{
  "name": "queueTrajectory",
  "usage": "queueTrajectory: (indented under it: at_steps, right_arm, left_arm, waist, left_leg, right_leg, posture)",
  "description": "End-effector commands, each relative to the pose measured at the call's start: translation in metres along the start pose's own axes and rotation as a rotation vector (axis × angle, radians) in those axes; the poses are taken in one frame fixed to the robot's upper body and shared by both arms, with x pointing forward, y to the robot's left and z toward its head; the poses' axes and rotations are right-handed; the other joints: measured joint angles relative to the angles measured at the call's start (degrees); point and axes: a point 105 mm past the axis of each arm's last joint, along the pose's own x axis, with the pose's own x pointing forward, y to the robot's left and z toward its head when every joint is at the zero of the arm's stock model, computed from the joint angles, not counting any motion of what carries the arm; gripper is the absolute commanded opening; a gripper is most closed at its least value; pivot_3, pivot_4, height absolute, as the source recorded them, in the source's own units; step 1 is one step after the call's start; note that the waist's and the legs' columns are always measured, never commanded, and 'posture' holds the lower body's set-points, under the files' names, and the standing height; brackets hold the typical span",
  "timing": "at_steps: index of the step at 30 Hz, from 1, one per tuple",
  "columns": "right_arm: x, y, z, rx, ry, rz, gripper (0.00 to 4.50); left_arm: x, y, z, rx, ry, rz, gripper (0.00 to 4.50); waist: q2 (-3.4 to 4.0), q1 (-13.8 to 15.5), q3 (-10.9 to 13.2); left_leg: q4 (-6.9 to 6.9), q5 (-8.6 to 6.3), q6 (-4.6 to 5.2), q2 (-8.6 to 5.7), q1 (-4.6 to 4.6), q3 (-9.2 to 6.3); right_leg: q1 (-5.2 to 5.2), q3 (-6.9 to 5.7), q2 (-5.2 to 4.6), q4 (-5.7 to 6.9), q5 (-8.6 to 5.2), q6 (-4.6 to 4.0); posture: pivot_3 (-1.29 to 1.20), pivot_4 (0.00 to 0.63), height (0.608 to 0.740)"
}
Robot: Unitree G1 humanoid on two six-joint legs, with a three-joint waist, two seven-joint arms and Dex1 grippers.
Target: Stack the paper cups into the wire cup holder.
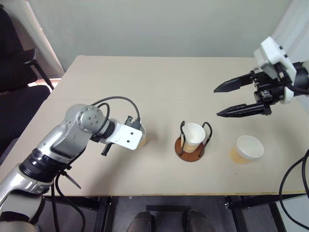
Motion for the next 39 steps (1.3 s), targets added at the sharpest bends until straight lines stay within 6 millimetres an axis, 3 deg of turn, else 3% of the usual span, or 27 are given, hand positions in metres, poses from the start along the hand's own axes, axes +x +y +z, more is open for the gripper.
queueTrajectory:
  at_steps: [1,5,10,19,27,39]
  right_arm:
    - [-0.010,0.003,0.010,-0.074,-0.049,-0.017,3.71]
    - [-0.013,0.011,0.006,-0.041,-0.029,0.031,3.71]
    - [-0.020,0.028,0.003,0.034,-0.014,0.091,3.71]
    - [-0.029,0.044,0.008,0.098,-0.001,0.049,3.71]
    - [-0.042,0.058,0.023,0.116,0.000,-0.032,3.71]
    - [-0.047,0.072,0.025,0.140,0.014,-0.143,3.71]
  left_arm:
    - [-0.026,0.013,0.019,-0.019,-0.099,0.020,0.01]
    - [-0.044,0.024,0.036,-0.036,-0.185,0.009,0.01]
    - [-0.069,0.048,0.072,-0.004,-0.328,0.009,0.01]
    - [-0.085,0.080,0.123,0.128,-0.493,-0.041,0.01]
    - [-0.065,0.097,0.149,0.269,-0.516,-0.112,0.01]
    - [-0.011,0.100,0.148,0.406,-0.438,-0.195,0.01]
  waist:
    - [0.00,0.0,0.0]
    - [0.00,0.1,0.0]
    - [-0.02,0.2,0.0]
    - [-0.02,0.3,0.0]
    - [-0.02,0.7,0.0]
    - [-0.03,1.4,0.0]
  left_leg:
    - [0.00,0.00,0.00,0.00,0.00,0.01]
    - [0.02,0.00,0.00,0.00,-0.02,0.04]
    - [0.00,0.01,-0.02,-0.01,-0.11,0.02]
    - [0.00,0.01,-0.01,0.00,-0.16,0.05]
    - [-0.02,-0.04,0.07,-0.01,-0.35,0.06]
    - [0.08,-0.17,0.25,-0.04,-0.47,0.21]
  right_leg:
    - [-0.01,0.01,-0.01,0.01,0.00,0.00]
    - [0.00,0.00,-0.02,0.01,0.00,0.01]
    - [0.00,-0.02,-0.03,-0.06,0.00,0.01]
    - [0.00,-0.01,-0.06,-0.20,0.08,0.16]
    - [0.02,0.00,-0.04,-0.66,0.23,0.44]
    - [0.07,0.06,-0.07,-0.90,0.28,0.87]
  posture:
    - [0.00,0.150,0.740]
    - [0.00,0.150,0.740]
    - [0.00,0.150,0.740]
    - [0.00,0.150,0.740]
    - [0.00,0.150,0.740]
    - [0.00,0.150,0.740]
